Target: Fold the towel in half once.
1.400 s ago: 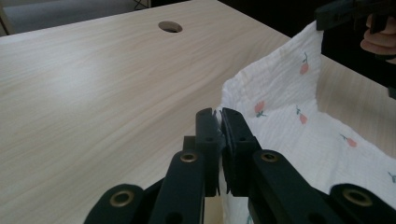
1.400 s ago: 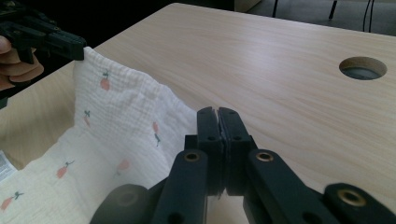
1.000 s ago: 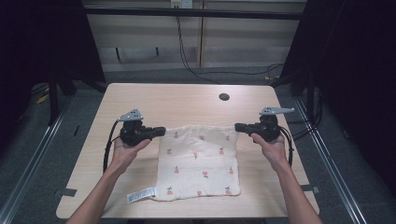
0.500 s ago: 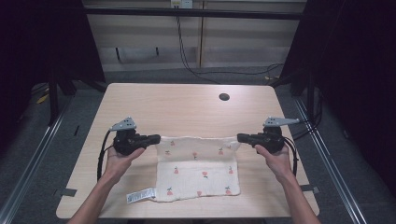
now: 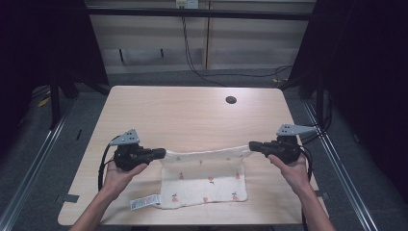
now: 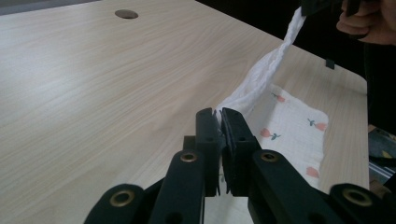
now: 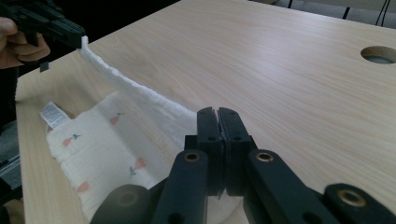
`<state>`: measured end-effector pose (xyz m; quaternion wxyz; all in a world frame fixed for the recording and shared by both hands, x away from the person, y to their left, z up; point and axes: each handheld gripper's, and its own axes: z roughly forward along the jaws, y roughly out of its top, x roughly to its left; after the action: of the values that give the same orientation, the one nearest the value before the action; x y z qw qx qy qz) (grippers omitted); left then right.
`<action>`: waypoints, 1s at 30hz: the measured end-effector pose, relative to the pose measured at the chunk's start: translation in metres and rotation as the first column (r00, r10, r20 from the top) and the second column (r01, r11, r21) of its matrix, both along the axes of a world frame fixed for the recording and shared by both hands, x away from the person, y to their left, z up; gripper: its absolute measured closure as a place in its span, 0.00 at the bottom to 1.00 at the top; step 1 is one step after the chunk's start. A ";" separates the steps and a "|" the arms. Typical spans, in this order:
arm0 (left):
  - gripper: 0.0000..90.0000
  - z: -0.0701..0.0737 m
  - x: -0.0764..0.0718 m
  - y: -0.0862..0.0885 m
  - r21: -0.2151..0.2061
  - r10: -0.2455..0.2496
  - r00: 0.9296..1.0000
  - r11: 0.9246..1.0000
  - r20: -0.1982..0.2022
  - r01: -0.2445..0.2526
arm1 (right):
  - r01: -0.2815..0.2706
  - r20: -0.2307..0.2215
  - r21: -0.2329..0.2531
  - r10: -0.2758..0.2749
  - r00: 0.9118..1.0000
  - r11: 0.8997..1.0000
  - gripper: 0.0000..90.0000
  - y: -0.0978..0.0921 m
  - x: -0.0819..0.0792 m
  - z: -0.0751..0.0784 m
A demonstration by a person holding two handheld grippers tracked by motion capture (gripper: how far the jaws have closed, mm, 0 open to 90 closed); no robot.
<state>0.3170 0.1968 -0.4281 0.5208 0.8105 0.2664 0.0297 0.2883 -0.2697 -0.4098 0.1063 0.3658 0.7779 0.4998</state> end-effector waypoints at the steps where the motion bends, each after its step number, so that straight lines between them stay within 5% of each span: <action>1: 0.96 -0.001 -0.001 0.000 0.007 0.002 1.000 1.000 0.006 -0.002 | -0.007 0.003 -0.005 0.007 1.000 1.000 0.99 0.002 -0.004 0.000; 12: 0.96 -0.001 -0.011 -0.001 0.024 -0.011 1.000 1.000 -0.006 0.012 | -0.043 0.011 -0.014 0.043 0.999 0.999 0.99 0.009 -0.022 0.002; 20: 0.96 -0.024 -0.019 0.000 0.052 -0.016 0.999 0.999 -0.029 0.018 | -0.046 -0.009 -0.017 0.045 0.999 0.999 0.99 0.007 -0.031 -0.012; 30: 0.96 -0.023 -0.029 0.007 0.084 -0.041 0.999 0.996 -0.026 0.043 | -0.063 -0.047 -0.028 0.062 0.997 0.998 0.99 0.007 -0.043 -0.027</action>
<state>0.2883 0.2033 -0.4510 0.4833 0.8375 0.2541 0.0201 0.2453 -0.2630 -0.4365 0.0780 0.3513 0.7984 0.4828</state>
